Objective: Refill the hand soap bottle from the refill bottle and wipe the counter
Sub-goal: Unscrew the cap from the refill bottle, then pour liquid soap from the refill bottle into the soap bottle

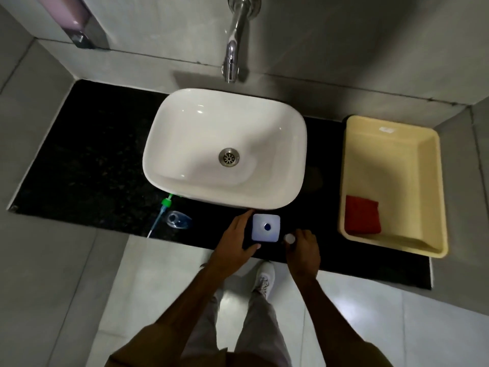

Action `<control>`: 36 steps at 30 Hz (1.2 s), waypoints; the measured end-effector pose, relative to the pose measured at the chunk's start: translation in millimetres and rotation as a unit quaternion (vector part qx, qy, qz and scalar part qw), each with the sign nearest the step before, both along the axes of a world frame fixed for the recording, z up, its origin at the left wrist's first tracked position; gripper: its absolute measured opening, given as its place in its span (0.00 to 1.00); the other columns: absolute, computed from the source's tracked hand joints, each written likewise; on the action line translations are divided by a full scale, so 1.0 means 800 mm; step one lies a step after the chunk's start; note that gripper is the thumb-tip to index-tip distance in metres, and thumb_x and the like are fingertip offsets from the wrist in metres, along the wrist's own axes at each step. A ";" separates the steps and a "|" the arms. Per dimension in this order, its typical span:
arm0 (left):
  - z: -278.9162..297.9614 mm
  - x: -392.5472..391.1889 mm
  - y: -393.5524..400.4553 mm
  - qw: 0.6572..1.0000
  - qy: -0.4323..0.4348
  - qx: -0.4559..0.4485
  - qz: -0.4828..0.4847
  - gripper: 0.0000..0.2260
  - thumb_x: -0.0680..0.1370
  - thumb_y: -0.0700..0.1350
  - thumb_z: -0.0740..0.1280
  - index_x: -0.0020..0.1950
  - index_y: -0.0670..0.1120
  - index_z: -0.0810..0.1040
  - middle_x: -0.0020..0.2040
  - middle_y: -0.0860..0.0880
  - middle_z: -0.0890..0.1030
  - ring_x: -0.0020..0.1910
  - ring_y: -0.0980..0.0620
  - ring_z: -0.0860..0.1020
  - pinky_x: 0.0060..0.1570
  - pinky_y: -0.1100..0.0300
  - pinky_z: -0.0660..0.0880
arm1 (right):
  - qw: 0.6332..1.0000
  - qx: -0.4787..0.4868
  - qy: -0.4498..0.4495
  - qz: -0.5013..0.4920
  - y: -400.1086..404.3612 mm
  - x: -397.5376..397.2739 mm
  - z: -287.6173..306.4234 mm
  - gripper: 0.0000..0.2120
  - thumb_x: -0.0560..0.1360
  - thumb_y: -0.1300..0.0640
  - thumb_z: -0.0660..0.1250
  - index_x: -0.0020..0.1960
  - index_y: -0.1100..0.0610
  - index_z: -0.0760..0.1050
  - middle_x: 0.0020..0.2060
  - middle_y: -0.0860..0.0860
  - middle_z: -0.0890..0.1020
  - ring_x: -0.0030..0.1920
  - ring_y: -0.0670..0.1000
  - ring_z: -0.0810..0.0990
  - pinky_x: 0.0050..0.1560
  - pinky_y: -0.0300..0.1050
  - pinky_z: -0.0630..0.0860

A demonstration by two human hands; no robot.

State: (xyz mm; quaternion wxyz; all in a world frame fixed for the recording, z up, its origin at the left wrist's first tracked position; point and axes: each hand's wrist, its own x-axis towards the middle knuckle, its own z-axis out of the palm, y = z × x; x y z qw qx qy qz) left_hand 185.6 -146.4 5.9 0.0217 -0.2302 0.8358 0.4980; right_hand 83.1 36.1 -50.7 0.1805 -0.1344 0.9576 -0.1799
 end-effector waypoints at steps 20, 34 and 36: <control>-0.059 0.140 -0.203 0.989 -0.026 -0.009 0.144 0.40 0.68 0.31 0.78 0.77 0.41 0.65 0.74 0.41 0.70 0.73 0.41 0.71 0.70 0.44 0.72 | 0.938 -0.326 -0.116 0.004 -0.039 0.023 0.022 0.34 0.65 0.49 0.80 0.65 0.32 0.68 0.57 0.30 0.79 0.59 0.37 0.81 0.54 0.31 0.78; -0.014 0.119 -0.216 0.977 0.041 0.110 0.179 0.24 0.71 0.46 0.79 0.64 0.56 0.77 0.60 0.55 0.83 0.61 0.58 0.81 0.59 0.63 0.79 | 0.951 -0.300 -0.043 -0.058 -0.037 0.077 0.053 0.32 0.65 0.54 0.81 0.65 0.49 0.73 0.56 0.46 0.83 0.57 0.47 0.84 0.51 0.33 0.80; 0.021 0.113 -0.224 0.973 0.070 0.134 0.175 0.25 0.70 0.48 0.80 0.65 0.51 0.77 0.61 0.51 0.83 0.61 0.53 0.82 0.59 0.56 0.81 | 0.947 -0.314 -0.012 -0.063 -0.039 0.087 0.088 0.31 0.64 0.52 0.81 0.61 0.37 0.72 0.52 0.34 0.83 0.53 0.36 0.82 0.46 0.25 0.78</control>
